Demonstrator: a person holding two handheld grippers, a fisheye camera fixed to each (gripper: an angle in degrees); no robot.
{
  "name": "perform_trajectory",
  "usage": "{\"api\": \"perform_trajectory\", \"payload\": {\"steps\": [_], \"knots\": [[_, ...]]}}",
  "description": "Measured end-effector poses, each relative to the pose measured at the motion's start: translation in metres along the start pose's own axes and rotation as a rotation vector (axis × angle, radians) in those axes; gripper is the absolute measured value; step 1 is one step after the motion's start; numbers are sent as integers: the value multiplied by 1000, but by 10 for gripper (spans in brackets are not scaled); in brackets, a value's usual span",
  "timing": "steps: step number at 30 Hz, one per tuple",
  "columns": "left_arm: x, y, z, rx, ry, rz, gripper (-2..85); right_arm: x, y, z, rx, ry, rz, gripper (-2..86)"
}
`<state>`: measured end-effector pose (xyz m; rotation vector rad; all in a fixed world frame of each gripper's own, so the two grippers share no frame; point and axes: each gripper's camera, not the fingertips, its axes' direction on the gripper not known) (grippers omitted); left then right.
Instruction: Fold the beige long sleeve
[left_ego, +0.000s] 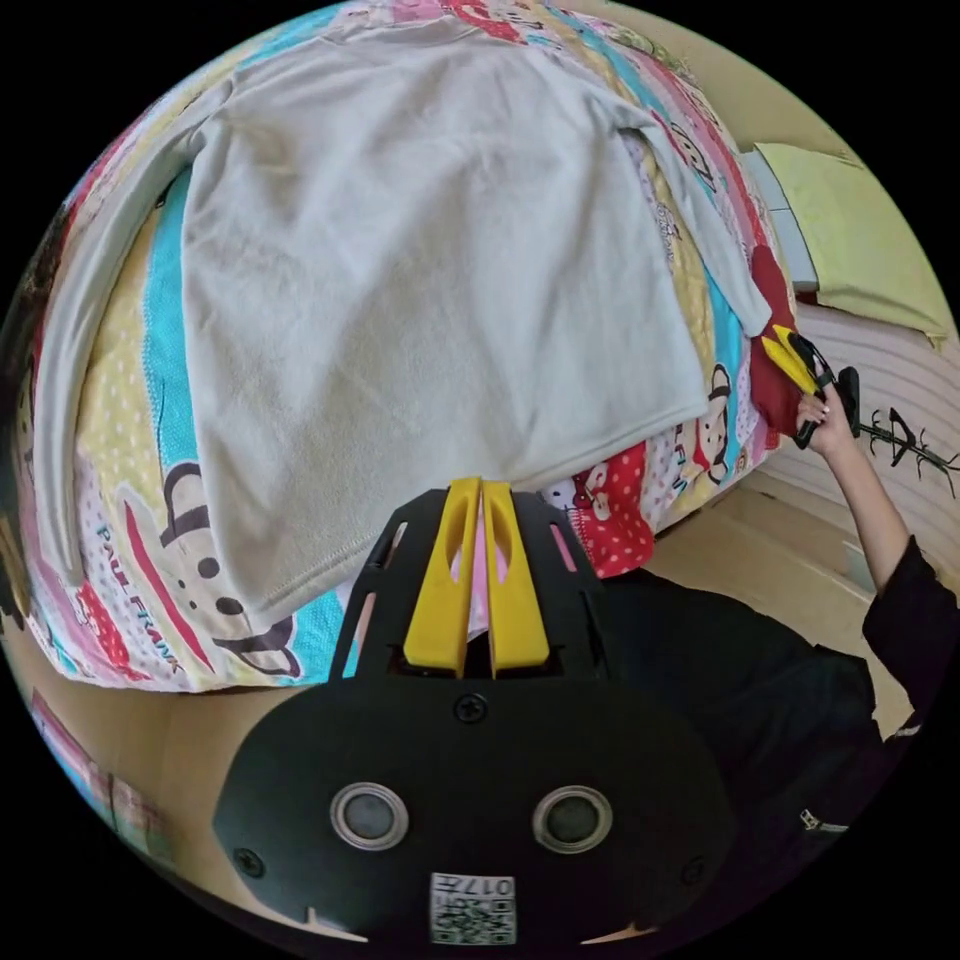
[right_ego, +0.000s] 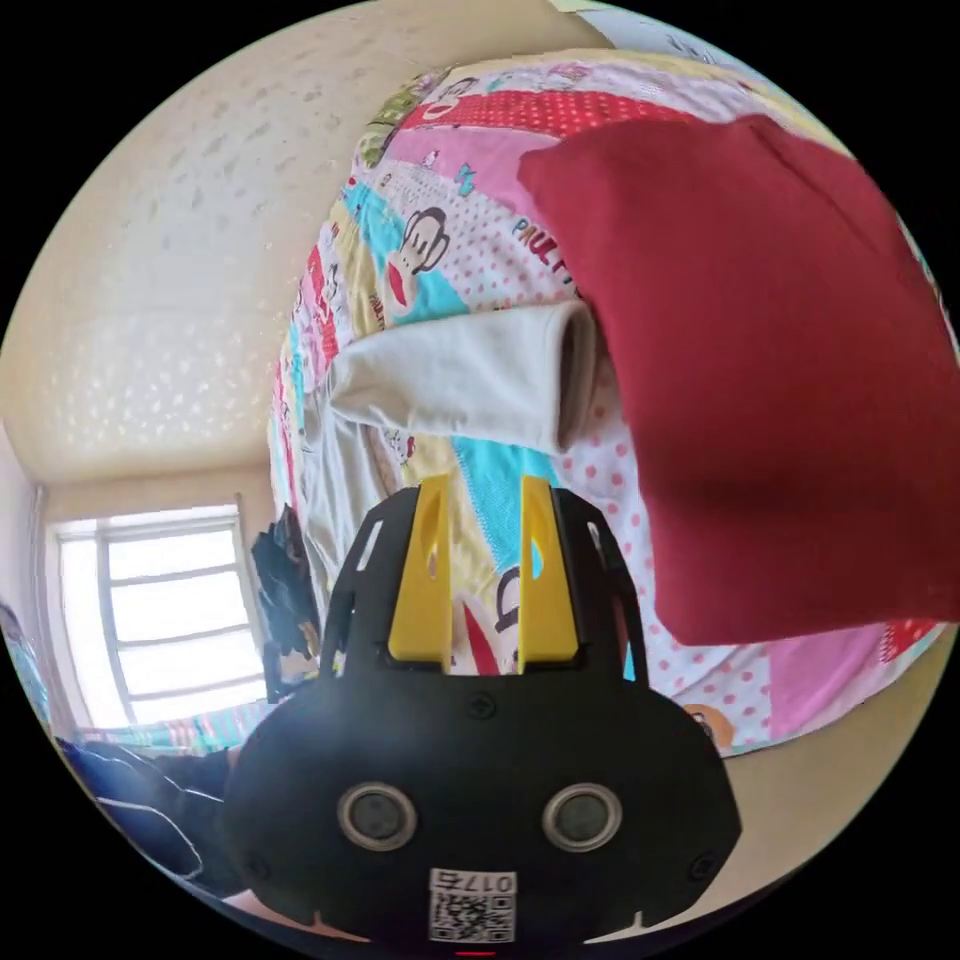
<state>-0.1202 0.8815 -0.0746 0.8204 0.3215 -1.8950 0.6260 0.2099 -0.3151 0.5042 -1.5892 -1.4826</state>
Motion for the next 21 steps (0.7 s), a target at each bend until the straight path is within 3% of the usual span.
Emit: {"api": "perform_trajectory", "payload": {"steps": [2, 5, 10, 13, 16, 21], "knots": [[-17, 0, 13, -41, 37, -73, -9, 36, 9, 6, 98, -221, 193, 111], [-43, 0, 57, -217, 111, -204, -9, 67, 27, 9, 292, -384, 404, 114], [-55, 2, 53, -208, 177, -311, -8, 73, 19, 2, 336, -383, 452, 118], [-44, 12, 25, -121, 67, -209, 0, 61, 6, -3, 232, -385, 406, 122], [-53, 37, -11, 73, 98, -188, 47, 26, 4, 8, 18, -367, 165, 128], [-108, 74, -33, 224, 42, -506, 93, -30, 49, 66, -394, -208, -146, 124]]}}
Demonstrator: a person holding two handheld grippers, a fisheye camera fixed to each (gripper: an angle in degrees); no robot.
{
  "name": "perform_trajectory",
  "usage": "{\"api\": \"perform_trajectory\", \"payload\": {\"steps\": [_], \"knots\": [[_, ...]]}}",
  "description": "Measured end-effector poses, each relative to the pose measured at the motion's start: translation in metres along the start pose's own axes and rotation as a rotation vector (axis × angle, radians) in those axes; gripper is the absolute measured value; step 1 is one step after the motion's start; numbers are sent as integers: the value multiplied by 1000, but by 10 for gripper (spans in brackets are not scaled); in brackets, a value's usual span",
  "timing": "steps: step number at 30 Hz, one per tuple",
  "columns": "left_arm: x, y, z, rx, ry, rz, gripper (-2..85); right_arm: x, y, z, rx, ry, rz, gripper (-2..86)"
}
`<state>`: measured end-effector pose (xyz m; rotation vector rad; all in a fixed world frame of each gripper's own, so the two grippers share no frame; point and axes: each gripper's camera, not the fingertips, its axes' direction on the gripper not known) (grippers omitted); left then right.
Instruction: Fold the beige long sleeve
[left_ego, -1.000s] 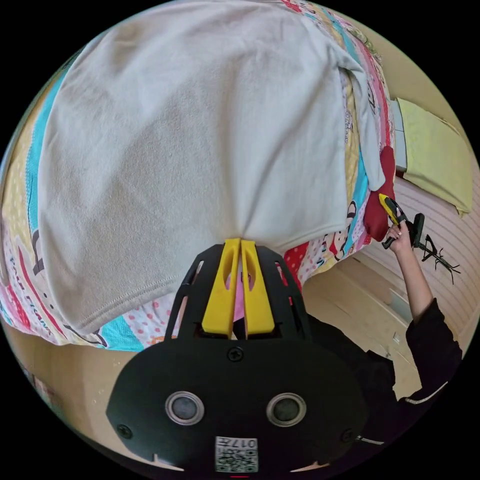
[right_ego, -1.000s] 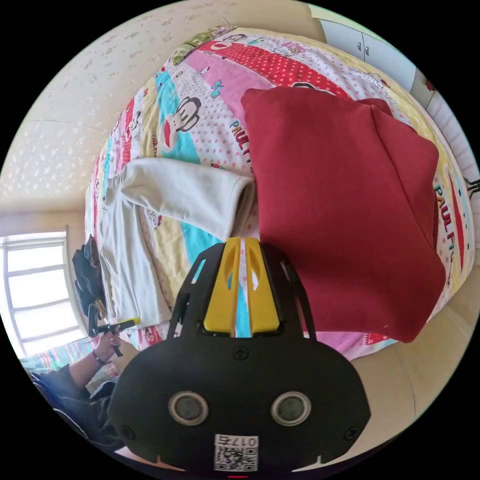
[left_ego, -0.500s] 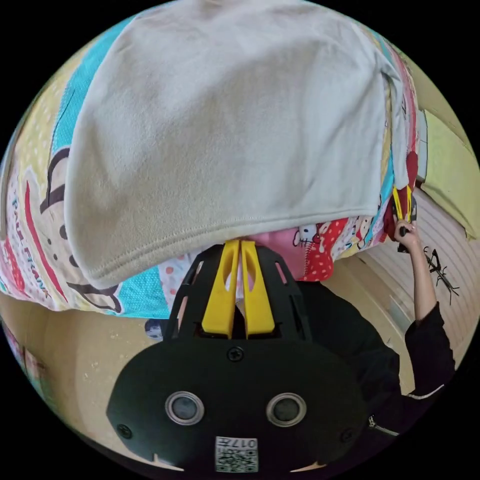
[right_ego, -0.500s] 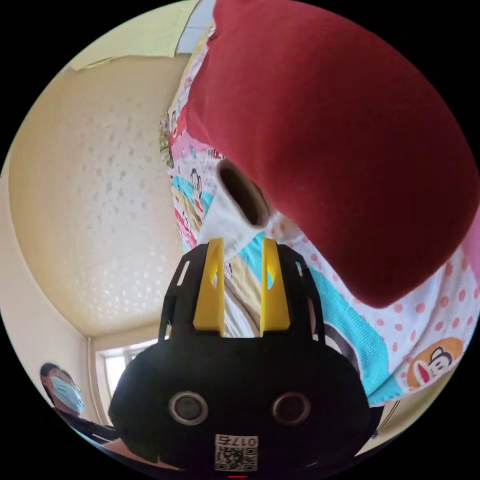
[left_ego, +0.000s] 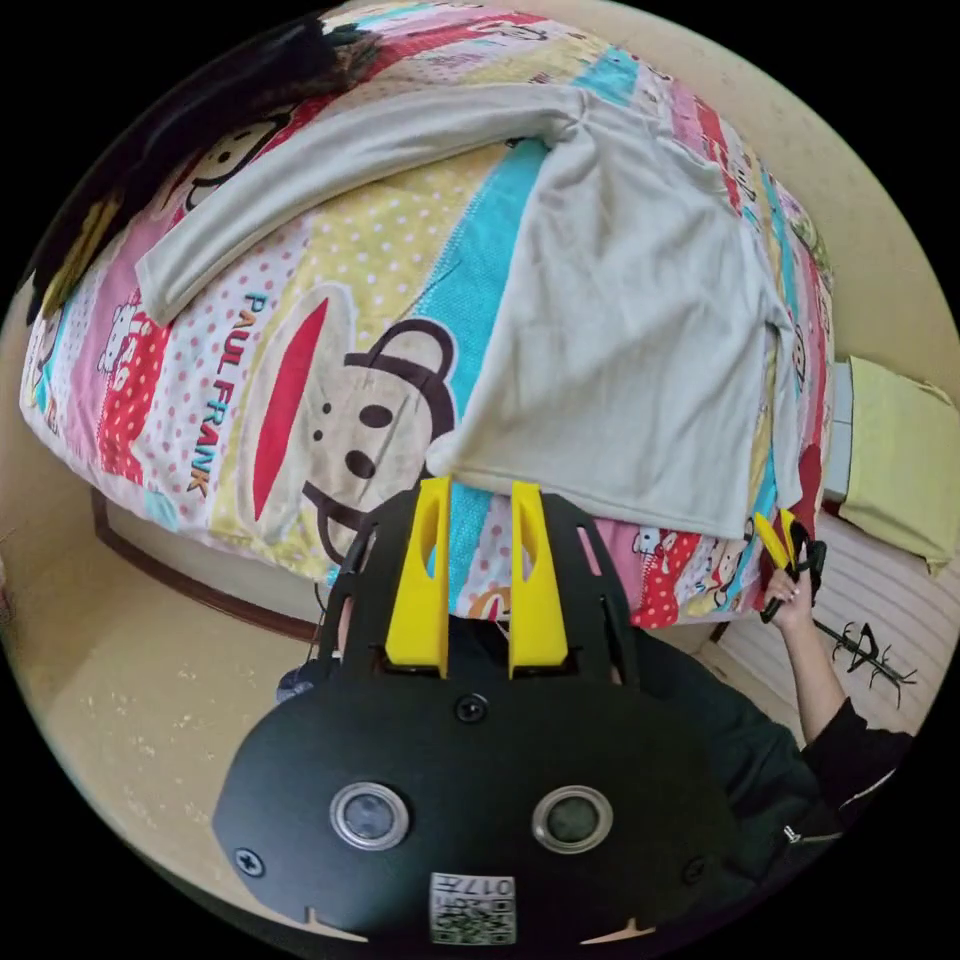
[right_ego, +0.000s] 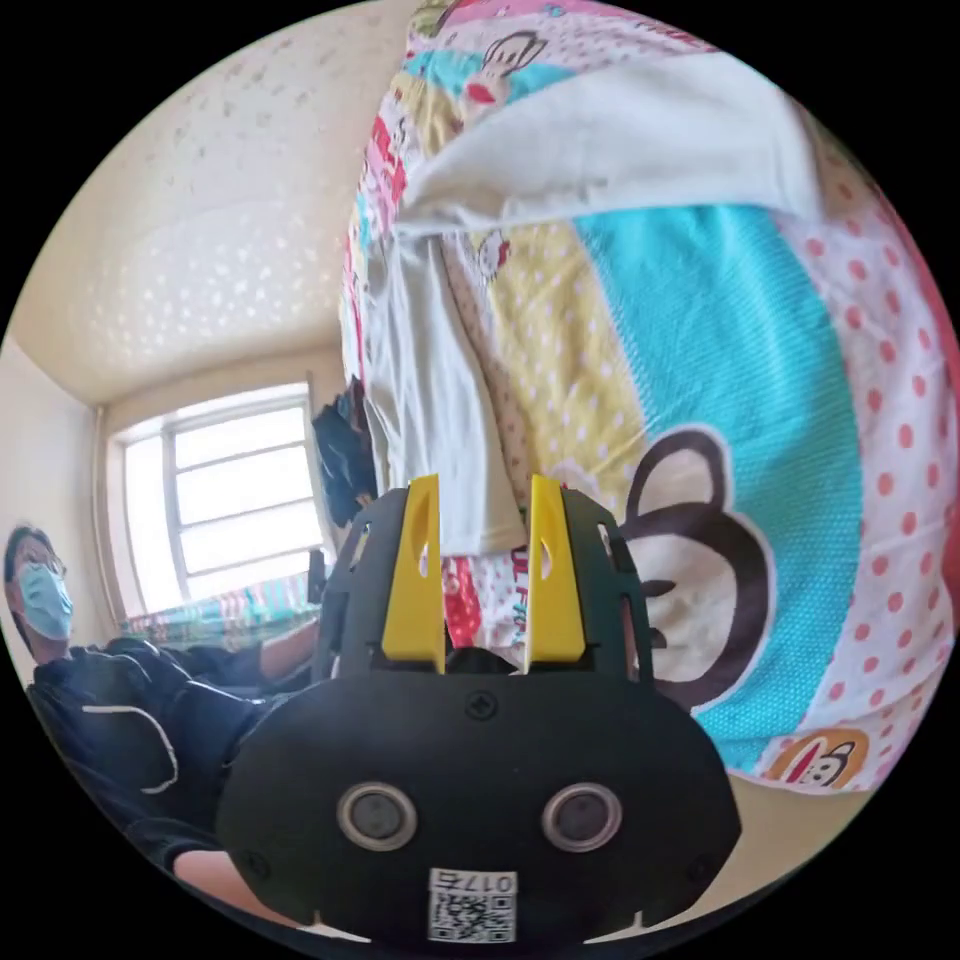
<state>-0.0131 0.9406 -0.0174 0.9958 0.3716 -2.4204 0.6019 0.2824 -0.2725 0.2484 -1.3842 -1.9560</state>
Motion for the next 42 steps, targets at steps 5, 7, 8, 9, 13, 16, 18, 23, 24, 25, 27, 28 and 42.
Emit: {"api": "perform_trajectory", "payload": {"steps": [5, 7, 8, 9, 13, 16, 18, 23, 24, 25, 27, 28, 42], "knots": [[-14, -22, 37, -183, -10, -50, 34, 1, 20, 55, -53, 189, 129, 70], [-4, -33, 38, -264, -46, -39, 0, 10, 28, 48, 24, 127, 269, 55], [-1, -36, 35, -293, -68, -24, -3, 12, 35, 42, 66, 78, 328, 51], [9, -41, 28, -326, -135, 33, -6, 11, 38, 39, 84, 64, 337, 48], [20, -40, 19, -423, -425, 114, -8, -6, 41, 35, -1, 189, 126, 58], [8, -24, 17, -445, -408, 132, -6, 1, 32, 14, -34, 156, 53, 102], [-2, -10, 5, -403, -302, 134, -2, 2, 26, -22, 74, 71, 26, 107], [-31, 25, -14, -346, -44, 67, 32, 31, -8, -125, 370, 143, 165, 126], [-38, 31, -17, -326, 48, 41, 37, 37, -12, -131, 396, 136, 191, 126], [-45, 36, -21, -299, 124, -6, 39, 51, -17, -138, 438, 103, 242, 127], [-54, 42, -28, -243, 213, -98, 40, 71, -23, -139, 490, 17, 315, 127], [-57, 46, -32, -207, 269, -156, 40, 79, -24, -139, 565, -41, 341, 125], [3, 49, -71, -149, 379, -106, 34, 103, -2, -104, 1145, -506, 552, 41]]}}
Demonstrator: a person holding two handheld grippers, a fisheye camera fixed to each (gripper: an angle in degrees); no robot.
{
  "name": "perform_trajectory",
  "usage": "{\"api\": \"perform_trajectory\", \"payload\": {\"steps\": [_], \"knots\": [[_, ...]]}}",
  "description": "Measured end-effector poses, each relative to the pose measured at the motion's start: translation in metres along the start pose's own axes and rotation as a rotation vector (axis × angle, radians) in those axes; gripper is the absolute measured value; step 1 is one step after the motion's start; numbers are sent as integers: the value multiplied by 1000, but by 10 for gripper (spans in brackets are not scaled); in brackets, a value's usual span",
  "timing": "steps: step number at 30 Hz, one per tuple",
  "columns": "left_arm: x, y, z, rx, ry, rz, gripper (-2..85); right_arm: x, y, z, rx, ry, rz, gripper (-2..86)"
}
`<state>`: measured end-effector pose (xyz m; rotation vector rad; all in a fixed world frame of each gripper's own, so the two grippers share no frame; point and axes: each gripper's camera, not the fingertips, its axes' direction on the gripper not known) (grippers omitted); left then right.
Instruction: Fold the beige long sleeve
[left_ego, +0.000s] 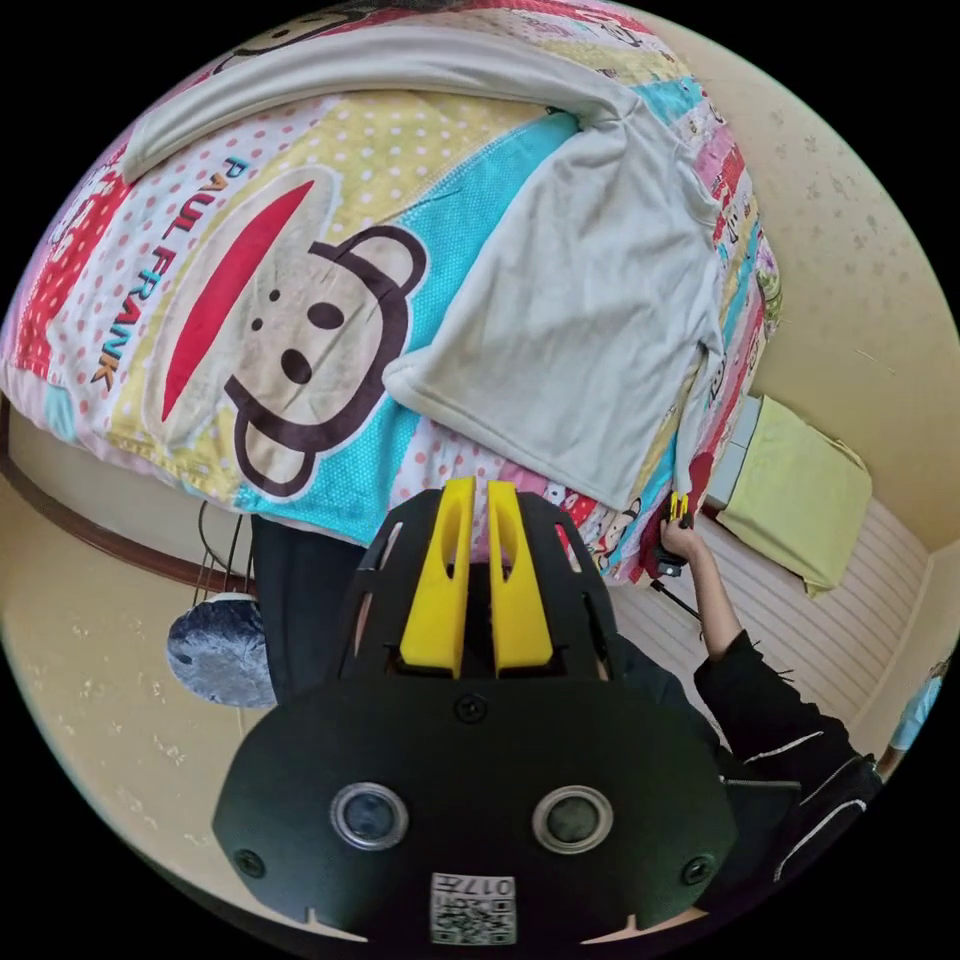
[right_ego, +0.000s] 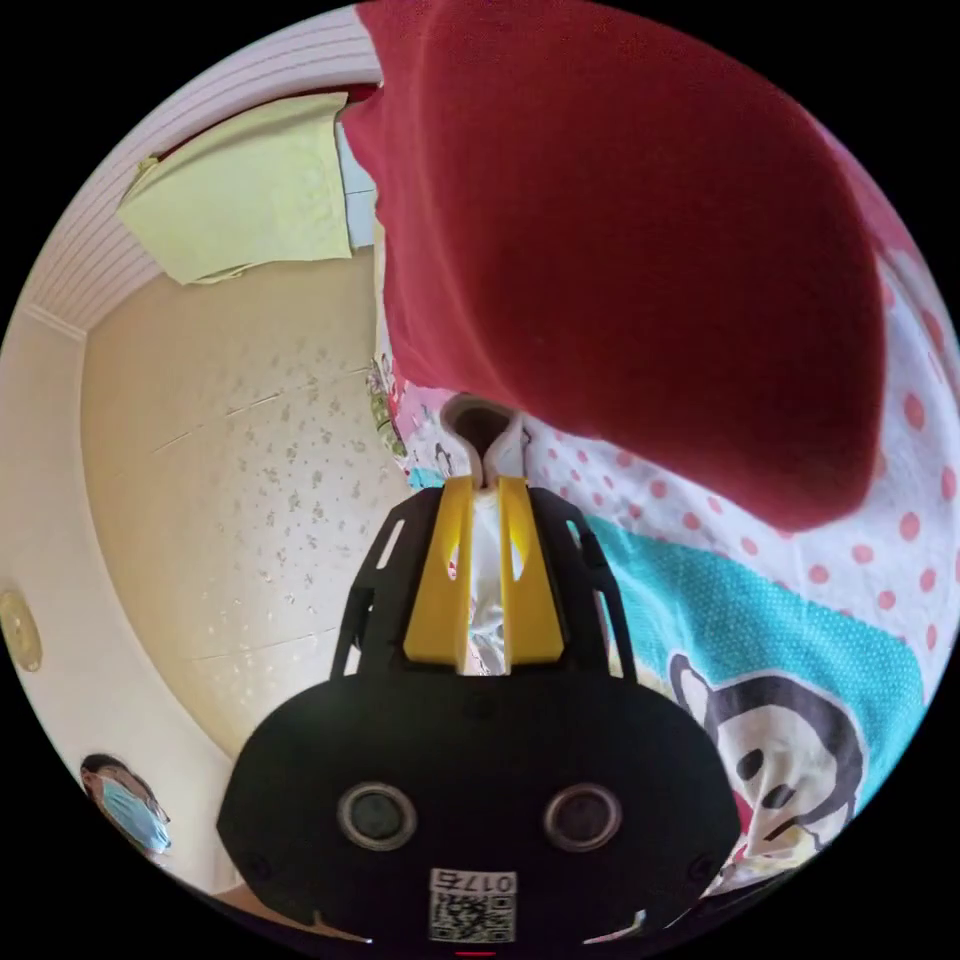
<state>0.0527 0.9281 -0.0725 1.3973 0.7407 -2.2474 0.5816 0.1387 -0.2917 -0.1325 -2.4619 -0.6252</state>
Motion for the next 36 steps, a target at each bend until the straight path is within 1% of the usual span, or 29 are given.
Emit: {"api": "perform_trajectory", "payload": {"steps": [3, 5, 7, 8, 10, 12, 14, 15, 17, 18, 19, 20, 21, 23, 24, 26, 27, 29, 31, 32, 34, 36], "knots": [[5, 7, -9, 42, 61, -1, 34, -41, -13, 11, -57, -92, -85, 32], [7, 10, -13, 50, 71, 3, 34, -83, -22, 24, -124, -138, -199, 28], [6, 14, -15, 38, 69, 11, 34, -109, -27, 40, -214, -122, -283, 27], [6, 16, -15, 35, 69, 12, 34, -122, -27, 50, -235, -75, -321, 26], [0, 24, -19, 39, 94, 5, 34, -140, -22, 65, -224, -39, -344, 26], [-7, 32, -25, 57, 134, -2, 34, -173, -8, 89, -249, -84, -438, 26], [-15, 41, -34, 84, 171, -14, 34, -230, 33, 133, -348, -166, -619, 27], [-22, 48, -40, 99, 193, -18, 34, -244, 47, 145, -377, -185, -663, 28], [-32, 56, -49, 114, 223, -19, 35, -286, 116, 191, -517, -256, -815, 29], [-38, 62, -55, 125, 238, -16, 35, -293, 136, 202, -556, -267, -847, 30], [-42, 67, -61, 141, 249, -10, 38, -299, 177, 223, -636, -279, -913, 31], [-45, 70, -64, 149, 254, -6, 39, -296, 221, 243, -710, -281, -983, 33], [-49, 75, -68, 165, 263, -2, 42, -290, 242, 252, -746, -277, -1011, 34], [-54, 81, -71, 184, 285, 1, 47, -240, 327, 293, -917, -239, -1057, 43], [-58, 84, -71, 191, 308, 1, 50, -222, 346, 303, -963, -224, -1054, 46], [-62, 87, -69, 199, 340, 3, 54, -128, 415, 338, -1134, -160, -1004, 61], [-63, 88, -67, 203, 358, 8, 57, -101, 429, 346, -1176, -144, -981, 65], [-64, 88, -63, 203, 381, 21, 67, 13, 469, 375, -1341, -27, -820, 79], [-64, 85, -61, 198, 421, 47, 75, 75, 476, 379, -1376, 12, -668, 85], [-63, 83, -61, 200, 432, 56, 77, 95, 475, 374, -1354, -13, -615, 88], [-54, 73, -67, 220, 462, 119, 80, 100, 472, 368, -1355, -38, -633, 90], [-40, 60, -71, 226, 482, 186, 84, 87, 466, 364, -1379, -20, -738, 93]]}}
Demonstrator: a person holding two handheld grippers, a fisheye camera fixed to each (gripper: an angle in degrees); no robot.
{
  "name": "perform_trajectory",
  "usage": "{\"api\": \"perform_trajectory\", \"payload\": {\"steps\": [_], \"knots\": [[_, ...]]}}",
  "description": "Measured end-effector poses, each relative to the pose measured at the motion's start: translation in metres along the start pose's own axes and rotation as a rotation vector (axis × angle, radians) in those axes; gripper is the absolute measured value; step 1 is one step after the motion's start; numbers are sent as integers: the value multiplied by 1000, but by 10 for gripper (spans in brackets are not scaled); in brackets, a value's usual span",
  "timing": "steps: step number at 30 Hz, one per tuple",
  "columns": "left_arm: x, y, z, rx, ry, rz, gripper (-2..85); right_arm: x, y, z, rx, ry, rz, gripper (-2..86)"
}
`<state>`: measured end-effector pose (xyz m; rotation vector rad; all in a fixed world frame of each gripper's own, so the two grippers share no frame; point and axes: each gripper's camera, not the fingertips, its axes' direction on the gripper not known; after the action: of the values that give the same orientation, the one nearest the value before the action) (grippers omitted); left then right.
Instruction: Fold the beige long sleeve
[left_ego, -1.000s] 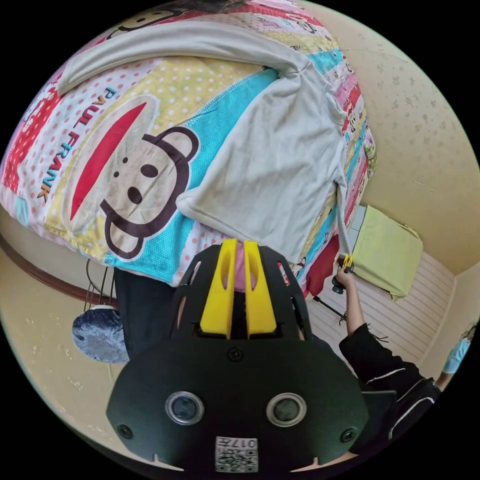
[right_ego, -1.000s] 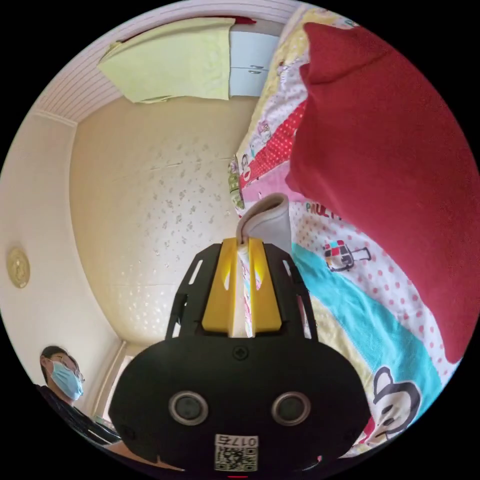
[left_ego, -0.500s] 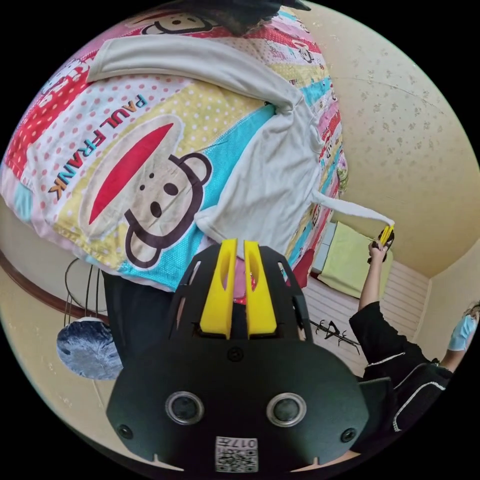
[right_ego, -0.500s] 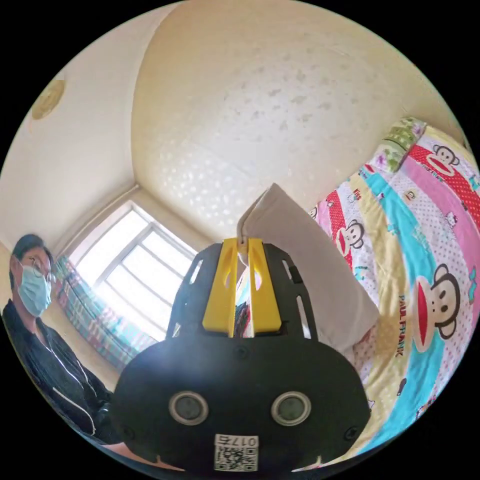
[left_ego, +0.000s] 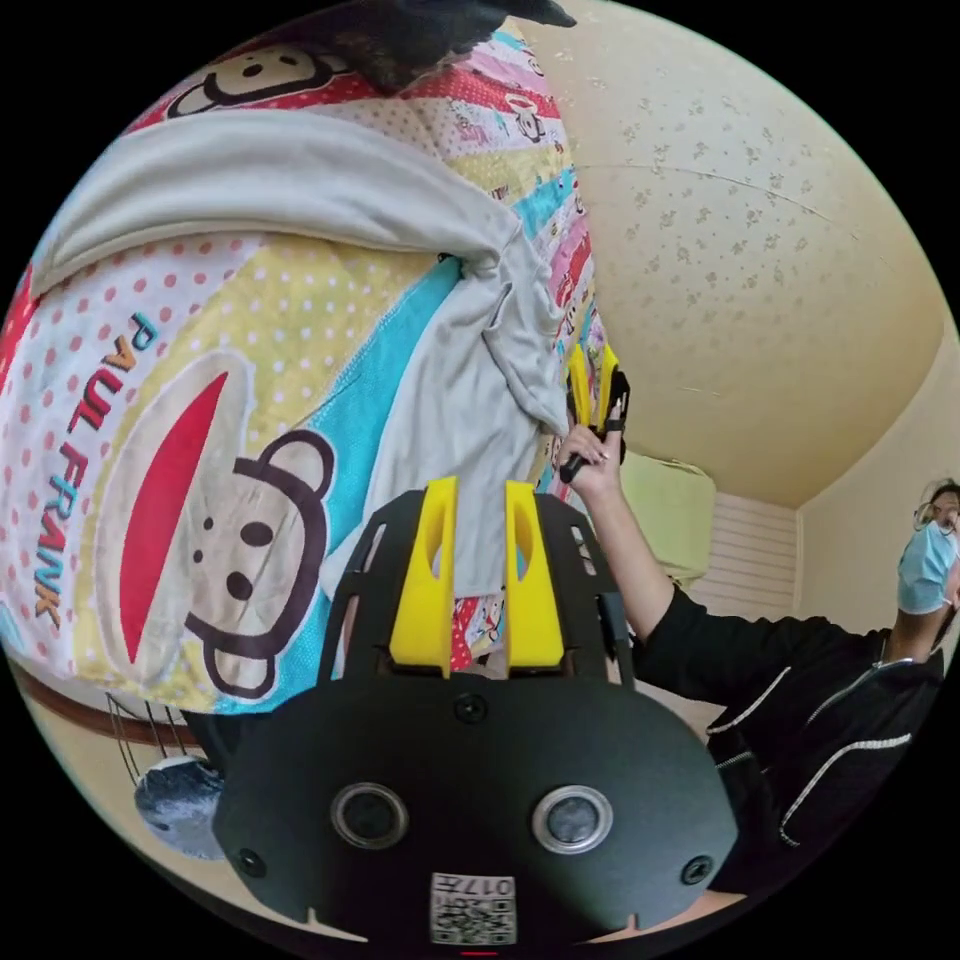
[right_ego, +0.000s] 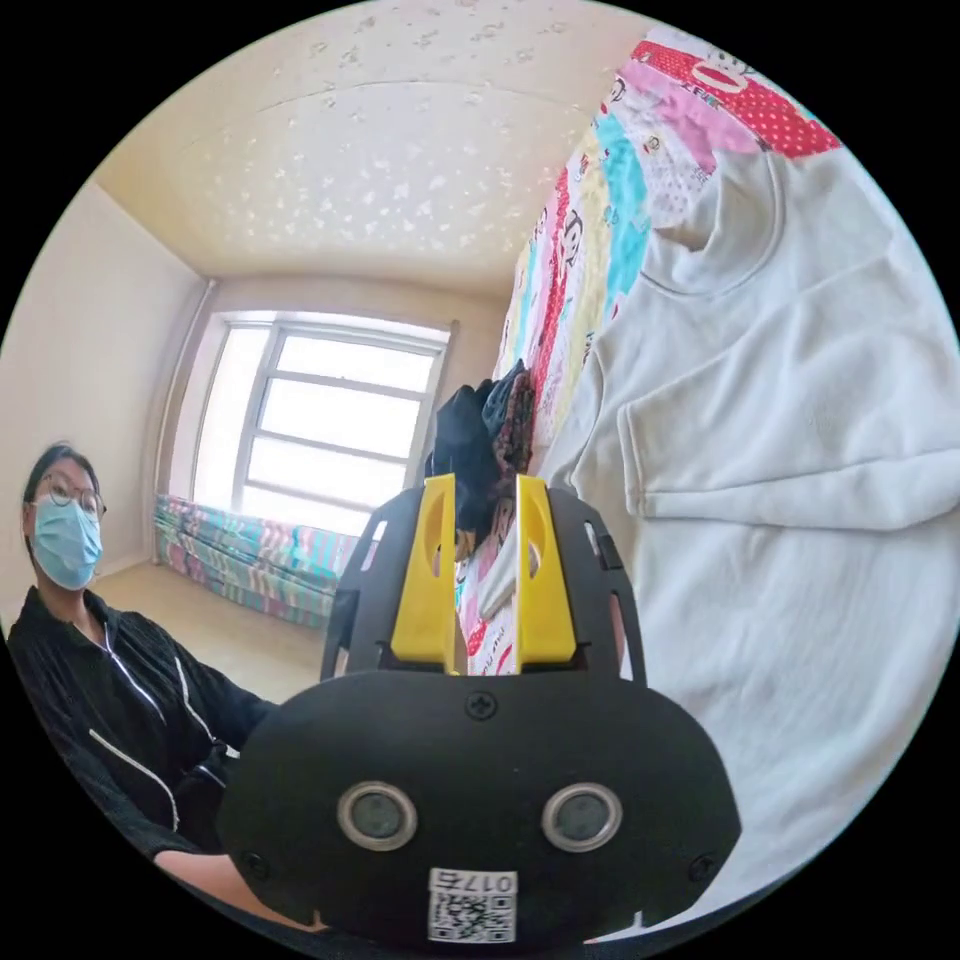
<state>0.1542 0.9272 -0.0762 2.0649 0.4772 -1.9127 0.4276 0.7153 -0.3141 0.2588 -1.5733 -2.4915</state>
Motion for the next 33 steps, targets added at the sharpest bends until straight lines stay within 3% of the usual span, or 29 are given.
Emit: {"api": "perform_trajectory", "payload": {"steps": [8, 13, 19, 23, 29, 33], "knots": [[93, -104, 82, -45, -41, 379, 116, -9, -39, -128, 7, 428, -140, 91], [144, -170, 172, -65, -225, 539, 129, 21, -27, -163, 161, 379, -105, 87], [119, -207, 253, -137, -475, 487, 110, 75, 6, -160, 213, 306, -50, 87], [116, -197, 261, -105, -463, 436, 47, 116, 22, -163, 223, 283, 25, 87], [204, -159, 253, -84, -514, 672, 32, 142, -6, -172, 213, 407, 6, 94], [260, -163, 215, 96, -568, 737, 34, 157, -37, -168, 217, 578, -12, 97]]}}
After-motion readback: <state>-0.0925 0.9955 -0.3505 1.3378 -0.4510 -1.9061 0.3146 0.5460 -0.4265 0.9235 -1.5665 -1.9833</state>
